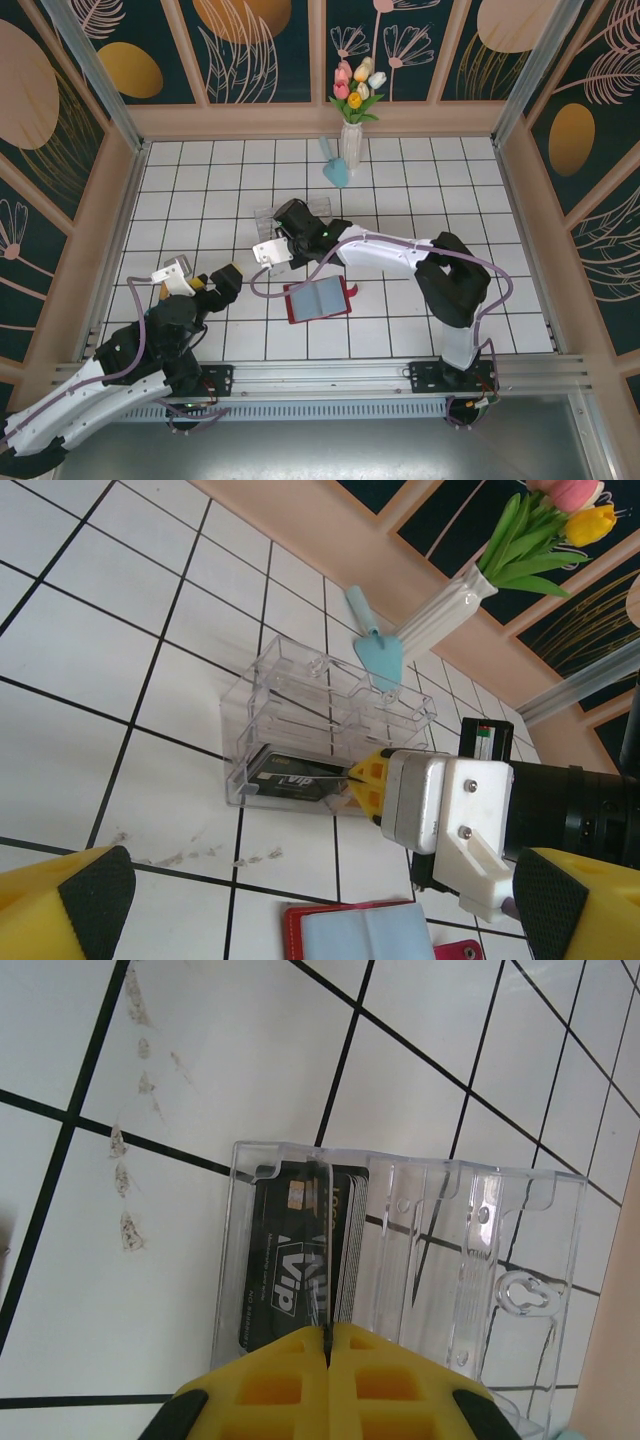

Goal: Take the credit cards out of the card holder

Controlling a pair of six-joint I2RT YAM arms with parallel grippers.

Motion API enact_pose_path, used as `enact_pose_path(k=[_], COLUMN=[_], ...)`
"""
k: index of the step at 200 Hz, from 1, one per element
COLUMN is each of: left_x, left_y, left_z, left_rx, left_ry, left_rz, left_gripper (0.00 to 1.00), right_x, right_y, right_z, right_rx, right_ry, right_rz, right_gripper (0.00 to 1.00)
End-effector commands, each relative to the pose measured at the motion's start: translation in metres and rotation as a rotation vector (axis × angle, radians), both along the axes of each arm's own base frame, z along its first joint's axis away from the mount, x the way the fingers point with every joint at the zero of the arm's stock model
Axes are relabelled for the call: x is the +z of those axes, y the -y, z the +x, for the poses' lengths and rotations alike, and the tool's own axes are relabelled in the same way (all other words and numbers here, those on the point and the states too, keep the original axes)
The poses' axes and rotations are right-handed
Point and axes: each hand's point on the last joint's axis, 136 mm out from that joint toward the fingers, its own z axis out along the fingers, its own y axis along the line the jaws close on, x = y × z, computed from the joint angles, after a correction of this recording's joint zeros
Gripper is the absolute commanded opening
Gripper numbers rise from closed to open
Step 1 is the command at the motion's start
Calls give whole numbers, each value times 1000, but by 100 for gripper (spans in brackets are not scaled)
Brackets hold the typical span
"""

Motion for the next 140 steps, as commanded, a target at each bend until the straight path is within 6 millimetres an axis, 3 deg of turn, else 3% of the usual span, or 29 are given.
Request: enact_pose_path(k=[1,140], left_x=[-6,-8], left_y=[-1,2], left_z=[-1,-2], left_rx=[-1,-20], left_ry=[-12,-6], left_rz=[8,-2], left_gripper=[99,99], right_x=[-3,-23], right_y=[-4,-1], right_z=[2,12], right_rx=[-15,-104], right_ry=[-40,-112], right_rz=[9,3], right_gripper=[0,0])
